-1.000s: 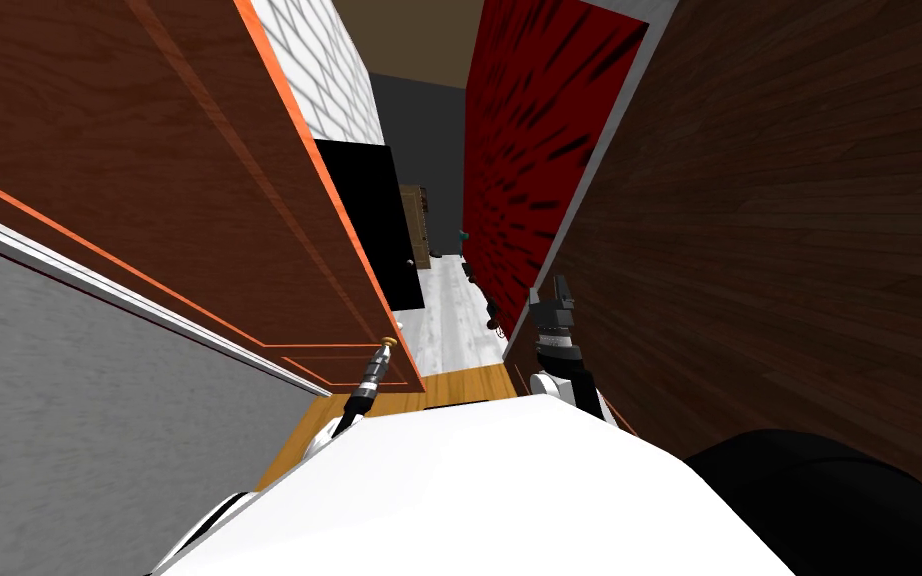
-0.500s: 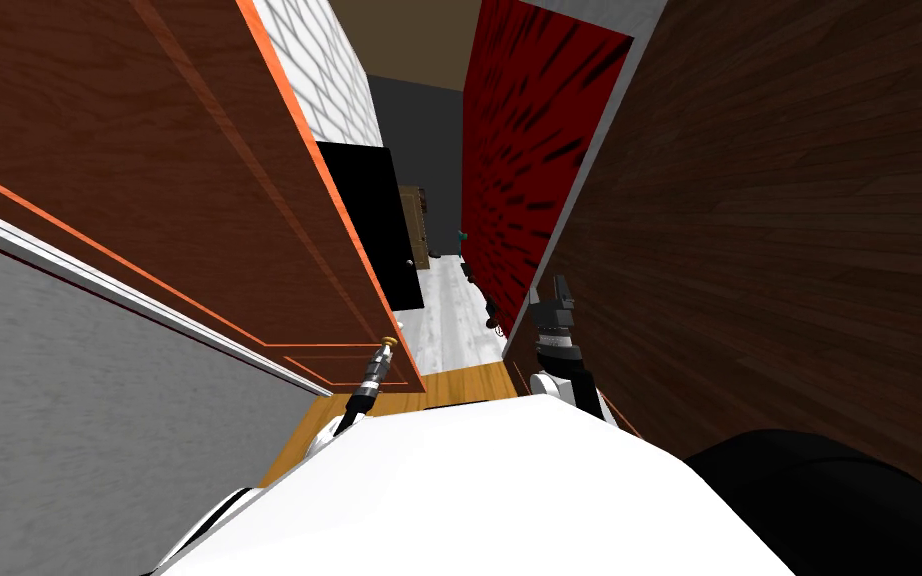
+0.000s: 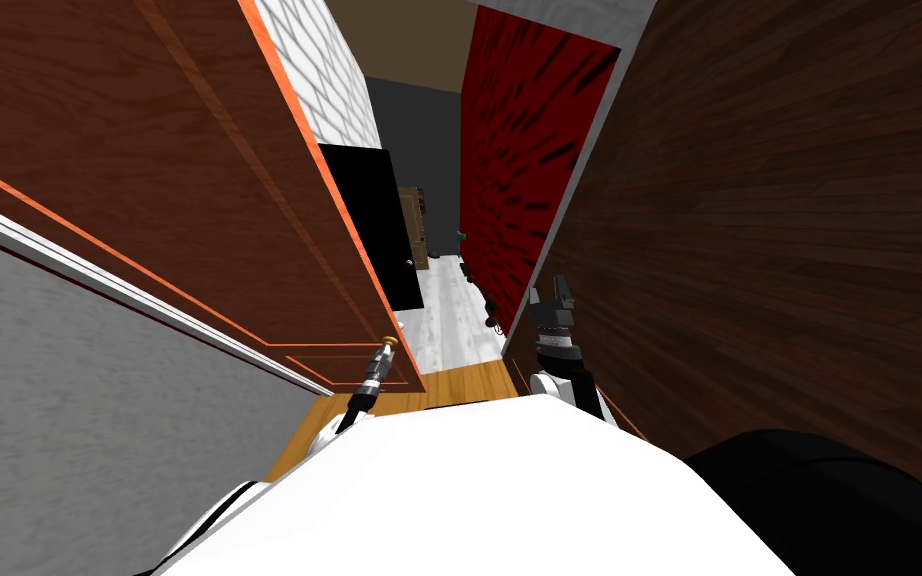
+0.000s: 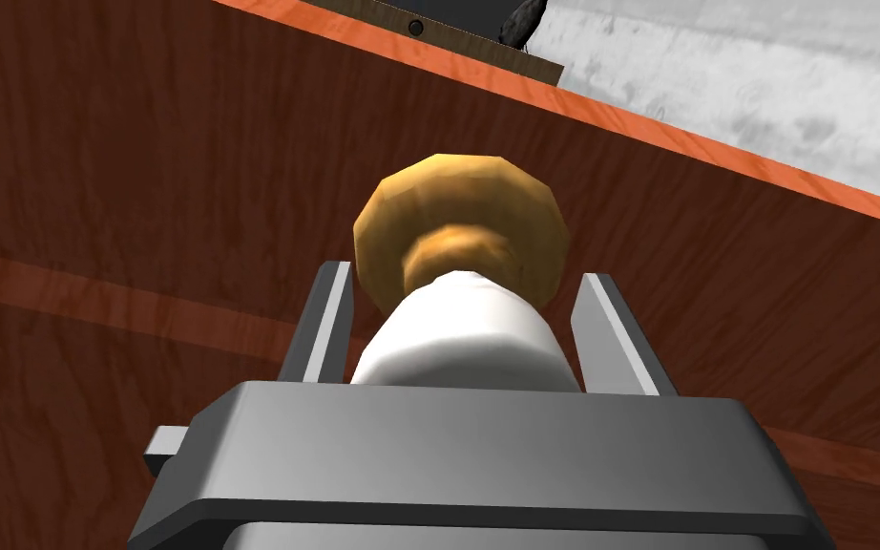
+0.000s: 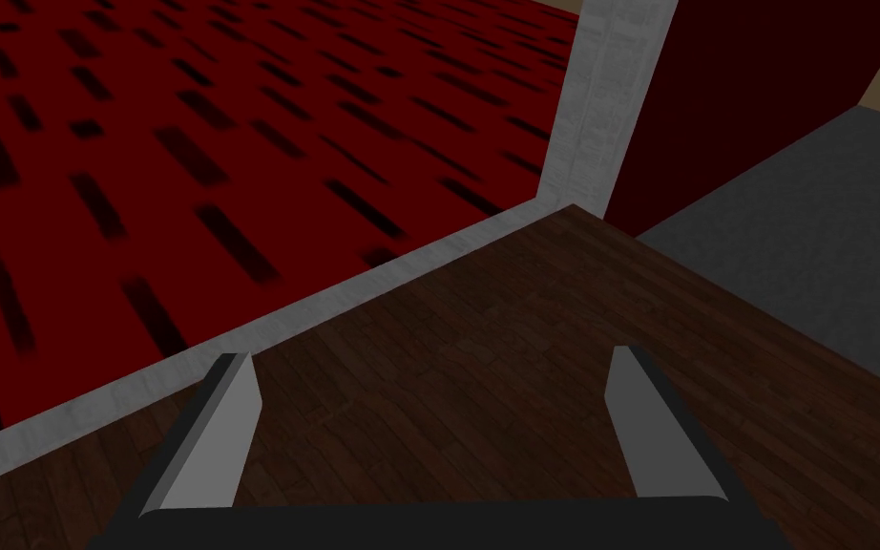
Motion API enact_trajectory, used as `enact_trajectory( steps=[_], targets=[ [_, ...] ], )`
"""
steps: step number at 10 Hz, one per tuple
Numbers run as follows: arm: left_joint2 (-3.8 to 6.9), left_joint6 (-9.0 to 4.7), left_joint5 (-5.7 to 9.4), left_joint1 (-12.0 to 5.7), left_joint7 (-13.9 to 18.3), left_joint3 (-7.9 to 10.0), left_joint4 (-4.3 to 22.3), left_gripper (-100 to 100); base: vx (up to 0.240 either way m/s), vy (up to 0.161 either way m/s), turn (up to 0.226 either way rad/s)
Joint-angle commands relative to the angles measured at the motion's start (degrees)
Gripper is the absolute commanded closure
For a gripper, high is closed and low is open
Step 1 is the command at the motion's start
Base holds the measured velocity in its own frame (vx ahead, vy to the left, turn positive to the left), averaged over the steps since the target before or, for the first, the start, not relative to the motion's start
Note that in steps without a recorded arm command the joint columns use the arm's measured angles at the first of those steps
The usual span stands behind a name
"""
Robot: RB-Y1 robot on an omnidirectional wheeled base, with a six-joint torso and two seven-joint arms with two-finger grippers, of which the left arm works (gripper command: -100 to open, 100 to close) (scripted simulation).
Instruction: Pull the door open
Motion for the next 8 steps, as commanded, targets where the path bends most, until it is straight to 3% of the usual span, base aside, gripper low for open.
enact_trajectory(
  steps=[1,4,8],
  targets=[
    [-0.12,0.28,0.93,0.02,2.86,-1.04,-0.57,100,-0.047,0.025,-0.04],
    [-0.06,0.35,1.59,-0.16,6.24,-1.62,-0.49,100,-0.035,0.015,-0.017],
    [0.11,0.56,3.54,-0.72,13.02,-3.34,-0.25,100,-0.038,0.02,-0.024]
  ],
)
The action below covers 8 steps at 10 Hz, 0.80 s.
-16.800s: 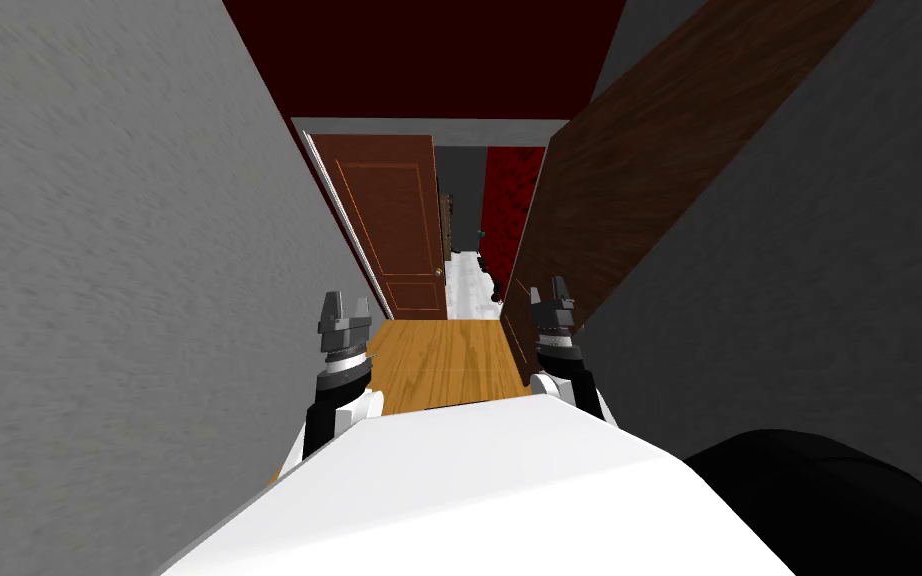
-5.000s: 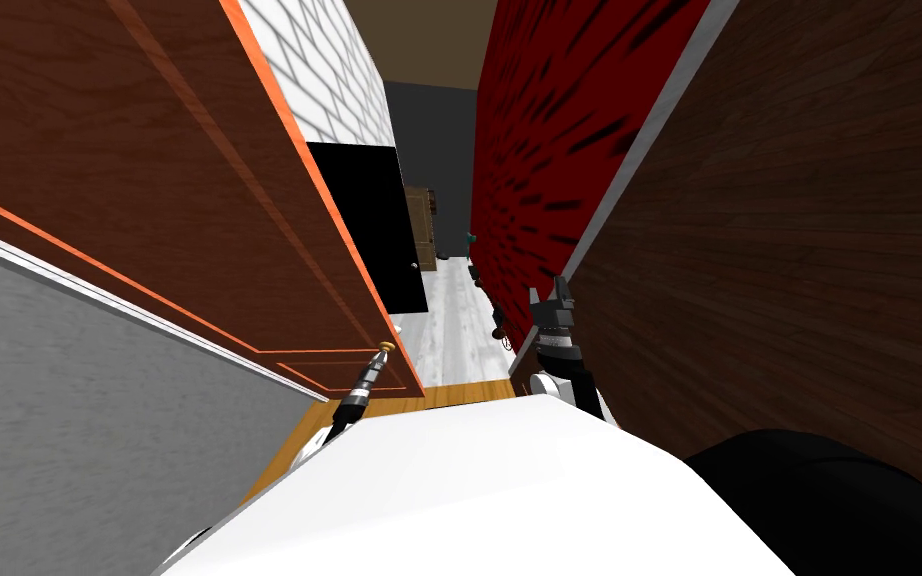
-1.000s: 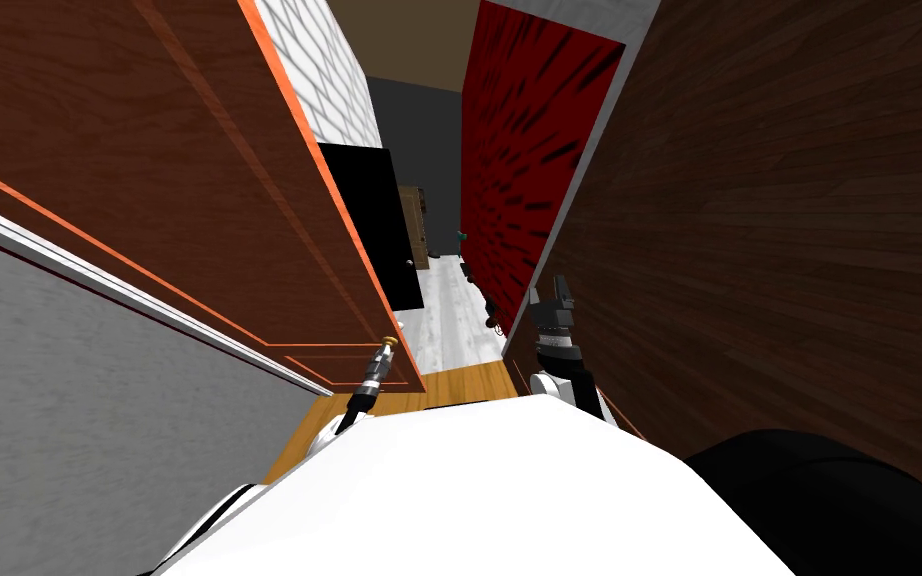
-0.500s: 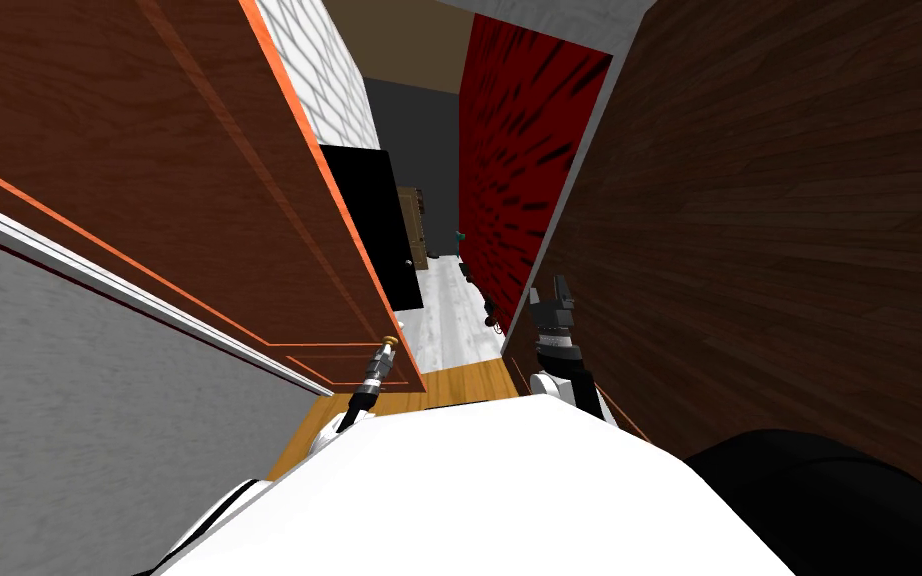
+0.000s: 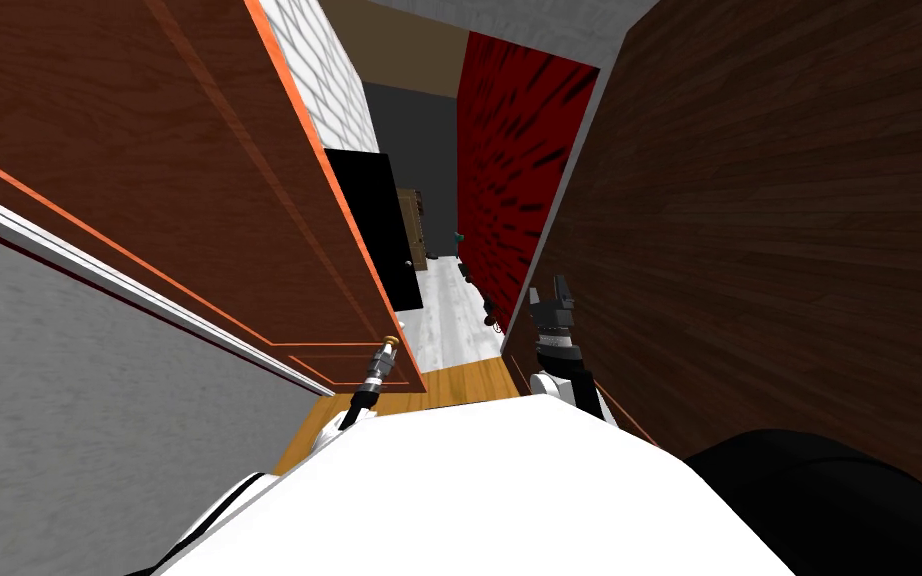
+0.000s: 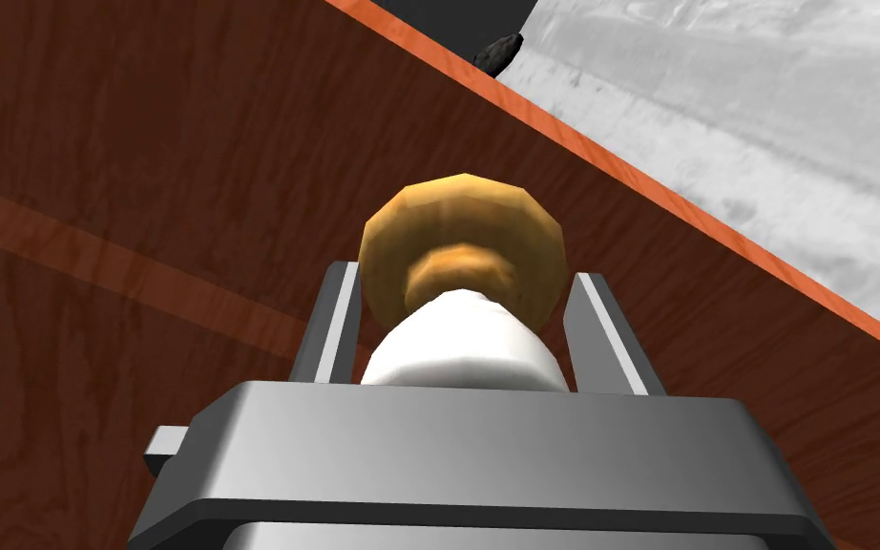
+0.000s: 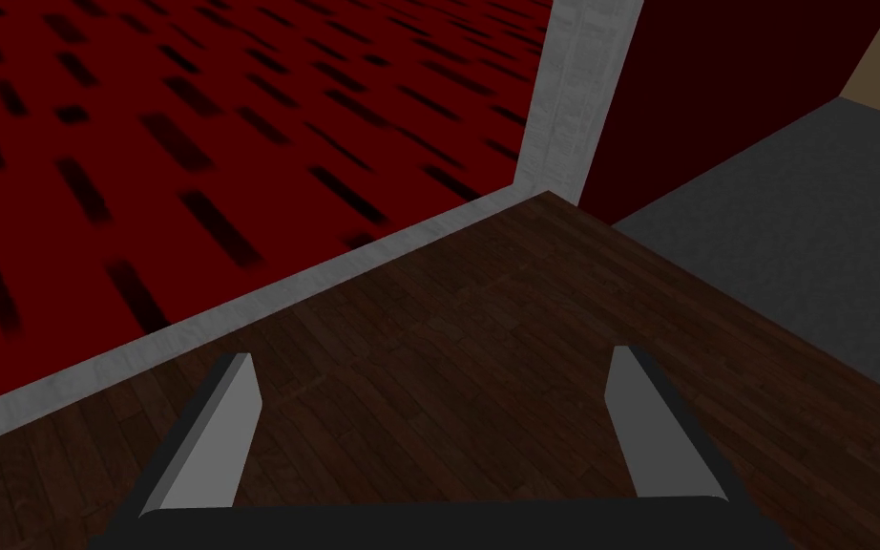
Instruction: Pull the door open
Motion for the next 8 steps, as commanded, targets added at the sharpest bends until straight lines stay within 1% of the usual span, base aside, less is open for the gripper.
enact_trajectory(
  steps=[1,2,3,4,5,6,7,8],
  targets=[
    [-0.12,0.39,0.26,0.4,1.7,-0.45,-0.53,100,-0.02,0.014,-0.011],
    [-0.06,0.46,0.88,0.22,3.96,-1.0,-0.46,100,-0.029,0.016,-0.02],
    [-0.01,0.52,1.5,0.04,5.43,-1.55,-0.38,100,-0.041,0.029,-0.036],
    [-0.01,0.52,1.5,0.04,6.46,-1.55,-0.38,100,-0.032,0.02,-0.02],
    [0.05,0.59,2.12,-0.13,8.45,-2.09,-0.3,100,-0.028,0.015,-0.023],
    [0.05,0.59,2.12,-0.13,8.84,-2.09,-0.3,100,-0.024,0.012,-0.009],
    [0.1,0.65,2.74,-0.31,11.22,-2.64,-0.22,100,-0.031,0.016,-0.015],
    [0.15,0.72,3.31,-0.47,12.66,-3.14,-0.15,100,-0.043,0.03,-0.033]
  ],
)
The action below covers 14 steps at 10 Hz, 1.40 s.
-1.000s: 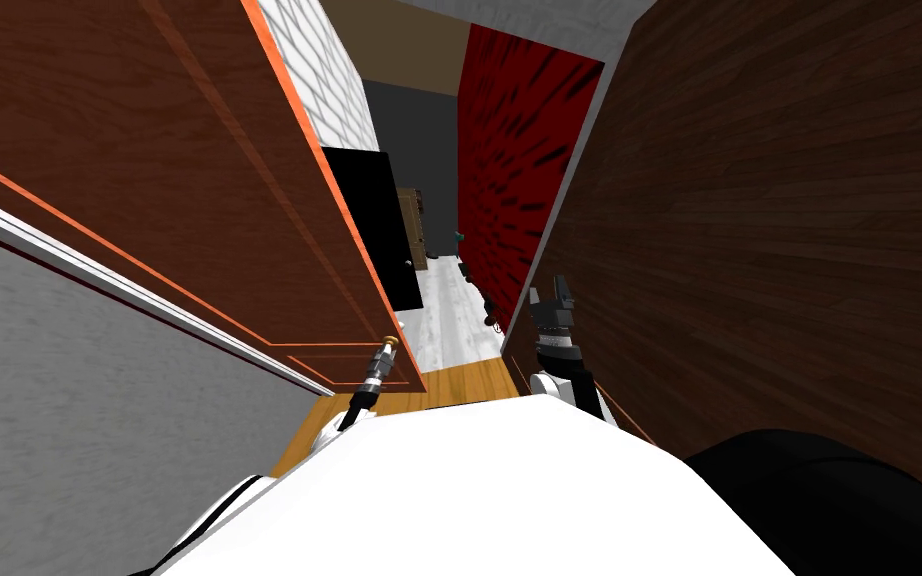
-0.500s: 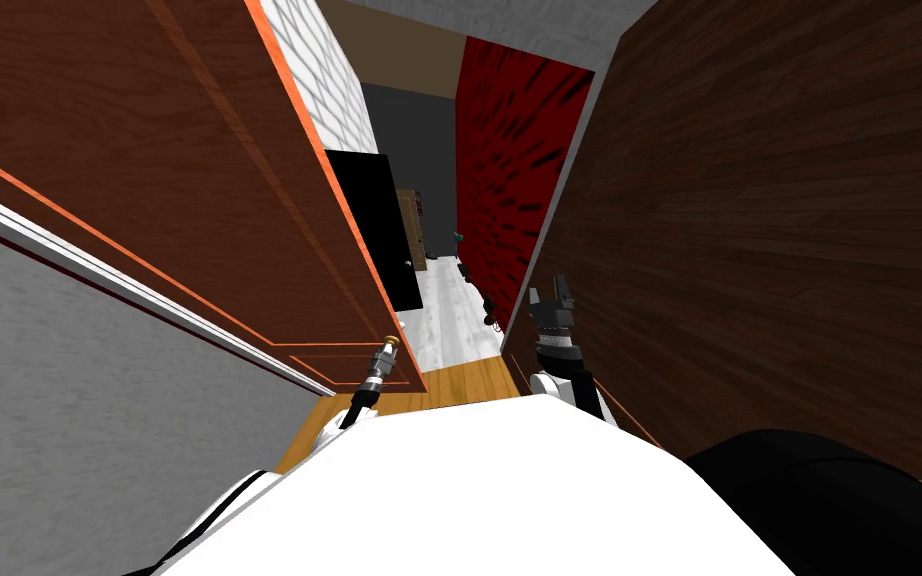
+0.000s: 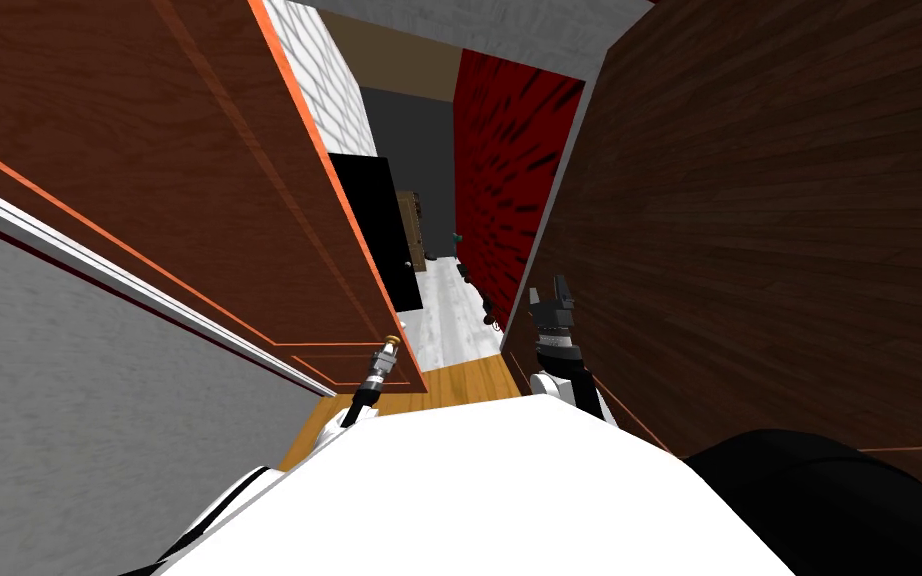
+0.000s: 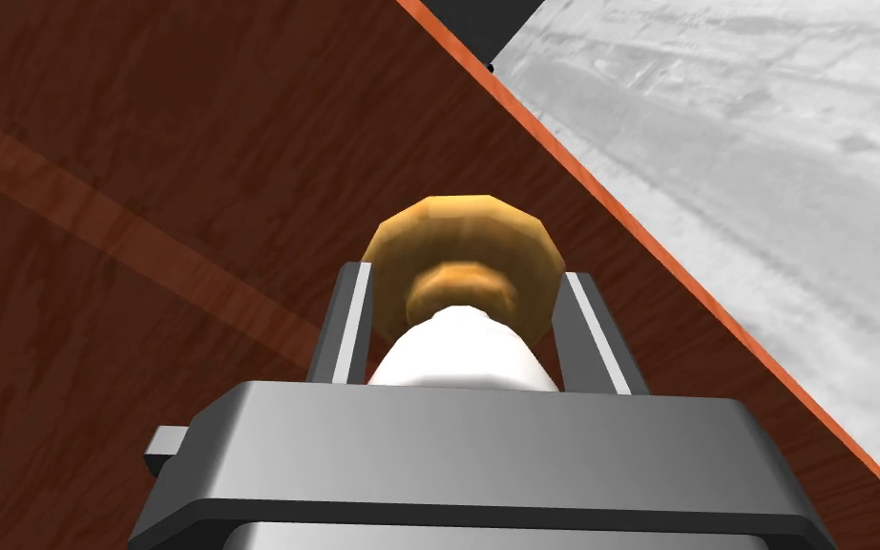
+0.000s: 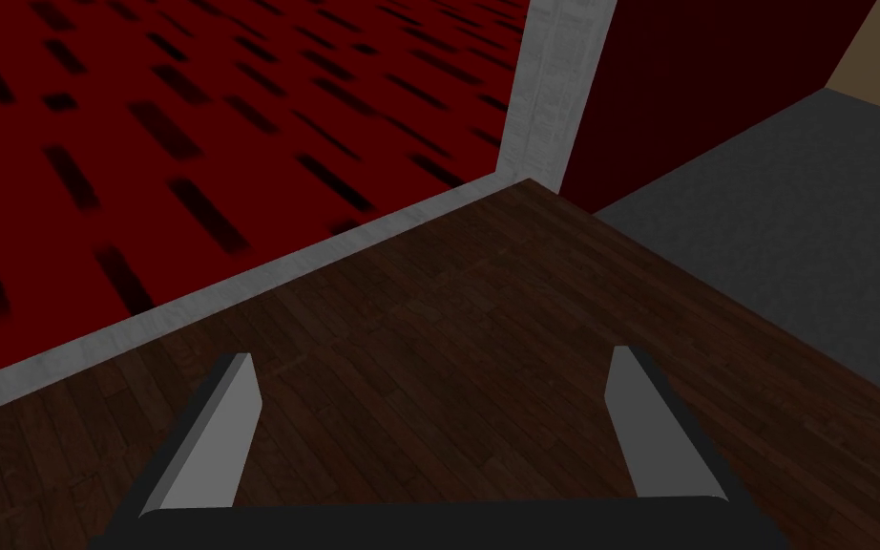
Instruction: Pull the door open
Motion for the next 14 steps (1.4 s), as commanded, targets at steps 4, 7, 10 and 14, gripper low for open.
enact_trajectory(
  steps=[4,7,10,14],
  targets=[
    [-0.13,0.62,1.39,0.01,6.84,-1.54,0.14,100,-0.024,0.019,-0.017],
    [-0.03,0.74,2.51,-0.31,11.18,-2.53,0.28,100,-0.028,0.021,-0.021],
    [0.05,0.85,3.48,-0.59,15.39,-3.38,0.4,100,-0.022,0.023,-0.015],
    [0.14,0.95,4.45,-0.87,20.92,-4.23,0.52,100,-0.018,0.019,-0.013]
  ],
)
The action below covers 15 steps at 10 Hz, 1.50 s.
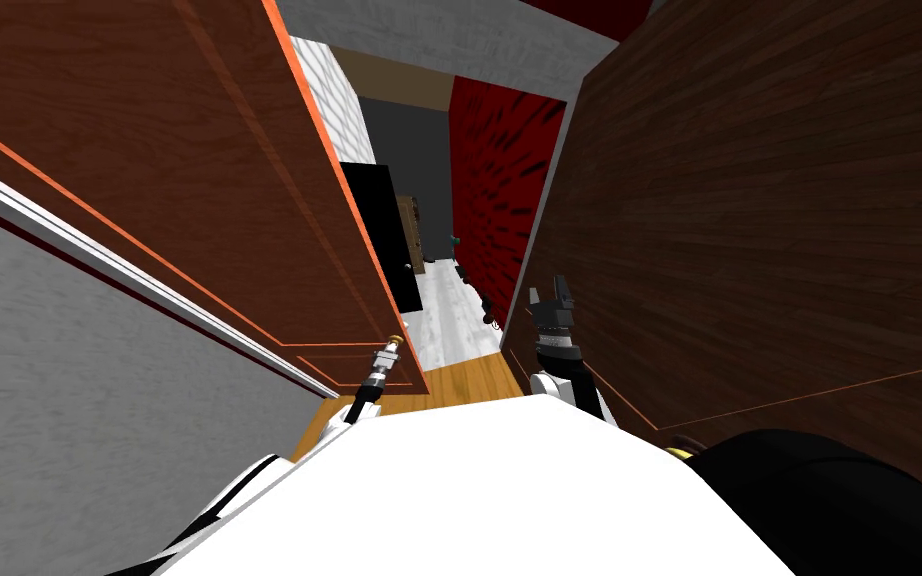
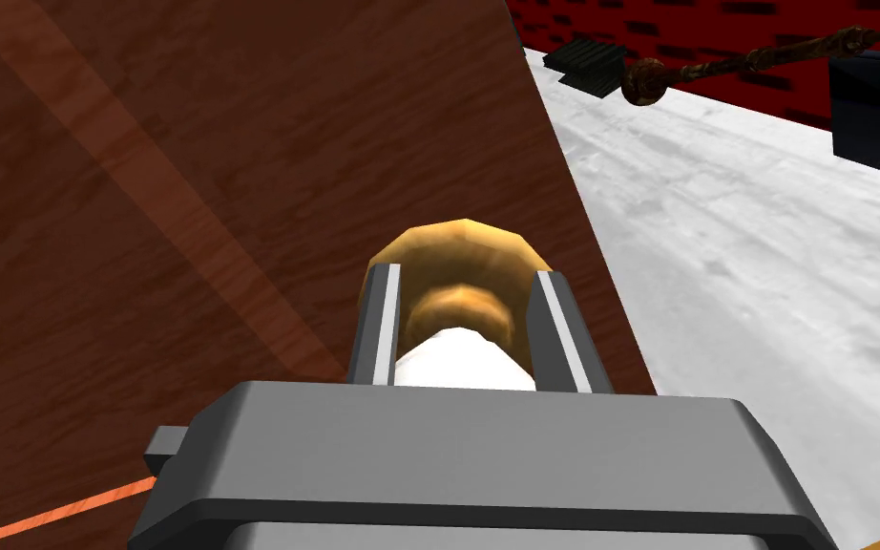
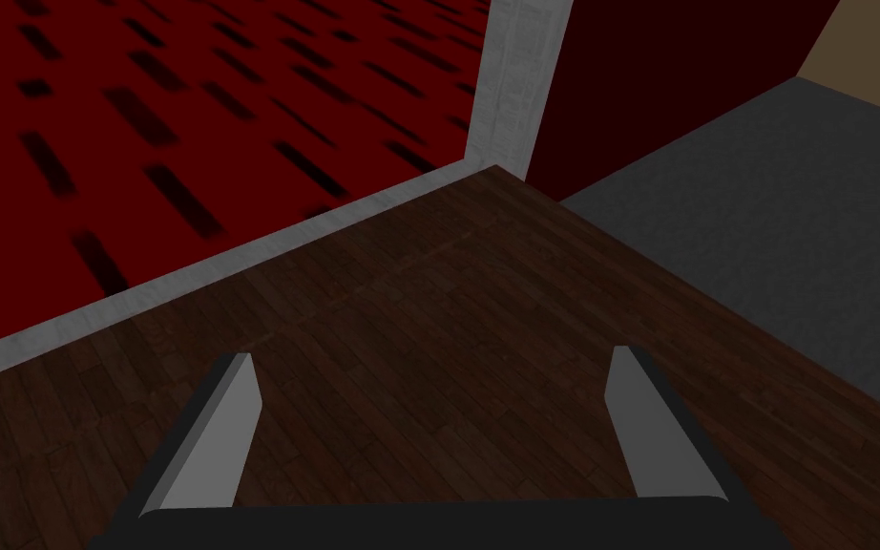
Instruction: Pull the door open
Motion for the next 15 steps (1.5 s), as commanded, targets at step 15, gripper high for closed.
enact_trajectory(
  steps=[15],
  targets=[
    [0.06,1.78,2.83,0.36,16.23,-2.74,-0.57,100,-0.01,0.016,-0.01]
  ],
)
